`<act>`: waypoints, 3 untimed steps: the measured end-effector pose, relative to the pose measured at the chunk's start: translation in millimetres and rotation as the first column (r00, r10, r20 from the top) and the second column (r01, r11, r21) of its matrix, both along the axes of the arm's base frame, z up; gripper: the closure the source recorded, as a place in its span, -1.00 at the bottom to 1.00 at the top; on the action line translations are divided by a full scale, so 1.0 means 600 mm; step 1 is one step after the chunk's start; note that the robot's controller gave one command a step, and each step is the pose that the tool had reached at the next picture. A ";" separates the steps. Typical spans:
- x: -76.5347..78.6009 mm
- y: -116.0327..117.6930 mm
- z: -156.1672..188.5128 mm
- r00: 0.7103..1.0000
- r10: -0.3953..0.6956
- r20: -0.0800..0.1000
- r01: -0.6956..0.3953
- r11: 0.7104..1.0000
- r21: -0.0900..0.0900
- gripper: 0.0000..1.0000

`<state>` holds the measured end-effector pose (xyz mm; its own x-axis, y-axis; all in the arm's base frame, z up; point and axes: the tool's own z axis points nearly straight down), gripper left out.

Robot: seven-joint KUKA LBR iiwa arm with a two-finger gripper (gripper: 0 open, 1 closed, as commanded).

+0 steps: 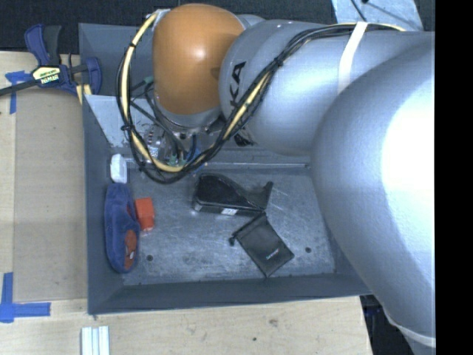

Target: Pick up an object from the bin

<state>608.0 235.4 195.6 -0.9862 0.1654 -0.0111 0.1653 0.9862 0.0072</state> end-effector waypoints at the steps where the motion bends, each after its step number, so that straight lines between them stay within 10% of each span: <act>1: -0.004 -0.003 -0.009 1.000 -0.001 -0.010 0.001 1.000 -0.005 -1.00; 2: 0.001 -0.140 -0.141 0.995 0.099 -0.017 -0.100 0.995 -0.010 -1.00; 3: -0.063 -0.271 -0.209 0.987 0.160 -0.011 -0.160 0.987 -0.008 -1.00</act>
Offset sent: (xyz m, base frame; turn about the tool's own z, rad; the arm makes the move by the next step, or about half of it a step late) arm 0.0000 0.0000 0.0000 0.0000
